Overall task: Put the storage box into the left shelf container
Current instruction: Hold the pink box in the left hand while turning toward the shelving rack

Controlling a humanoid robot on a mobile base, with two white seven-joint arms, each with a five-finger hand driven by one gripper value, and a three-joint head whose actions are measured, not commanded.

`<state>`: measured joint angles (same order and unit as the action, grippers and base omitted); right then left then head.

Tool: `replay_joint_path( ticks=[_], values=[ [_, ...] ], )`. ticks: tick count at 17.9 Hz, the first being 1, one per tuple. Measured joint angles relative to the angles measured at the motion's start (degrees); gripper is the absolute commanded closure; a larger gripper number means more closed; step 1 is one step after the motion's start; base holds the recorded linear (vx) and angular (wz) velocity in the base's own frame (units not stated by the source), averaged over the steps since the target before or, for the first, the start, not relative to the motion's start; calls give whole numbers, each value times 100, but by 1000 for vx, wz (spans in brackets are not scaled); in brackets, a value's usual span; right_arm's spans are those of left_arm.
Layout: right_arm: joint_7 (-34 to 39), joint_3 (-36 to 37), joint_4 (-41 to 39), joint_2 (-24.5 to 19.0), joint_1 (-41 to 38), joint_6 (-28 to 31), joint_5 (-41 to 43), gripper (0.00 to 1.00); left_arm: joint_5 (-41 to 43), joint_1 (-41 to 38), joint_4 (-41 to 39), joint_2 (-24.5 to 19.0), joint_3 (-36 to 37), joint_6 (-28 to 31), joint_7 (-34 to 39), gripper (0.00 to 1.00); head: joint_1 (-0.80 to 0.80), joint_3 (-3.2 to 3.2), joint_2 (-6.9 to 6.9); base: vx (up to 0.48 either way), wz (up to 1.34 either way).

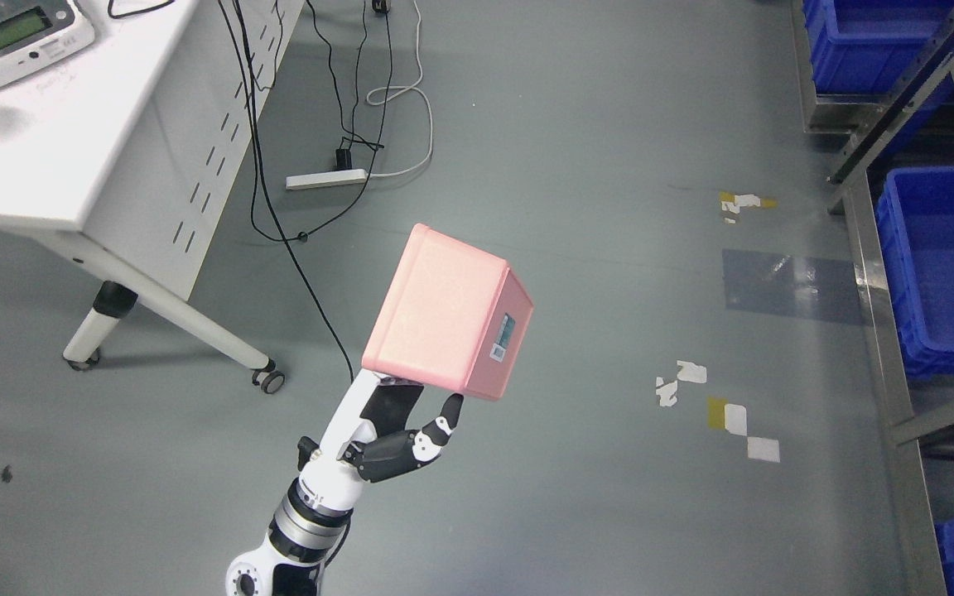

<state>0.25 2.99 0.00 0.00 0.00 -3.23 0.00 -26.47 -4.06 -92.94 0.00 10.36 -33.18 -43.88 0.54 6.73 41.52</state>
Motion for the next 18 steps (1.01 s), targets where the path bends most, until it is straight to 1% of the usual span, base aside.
replay_joint_path(
  ticks=[13,18],
  values=[
    [-44,0,0,0,0,40,0,0,8,-153,15,0,-189,-12,-49,97,0,0,0,489,-95],
    [-62,0,0,0,1,40,0,0,10,-194,74,0,-202,-23,-88,97,0,0,0,550,-376]
  ],
)
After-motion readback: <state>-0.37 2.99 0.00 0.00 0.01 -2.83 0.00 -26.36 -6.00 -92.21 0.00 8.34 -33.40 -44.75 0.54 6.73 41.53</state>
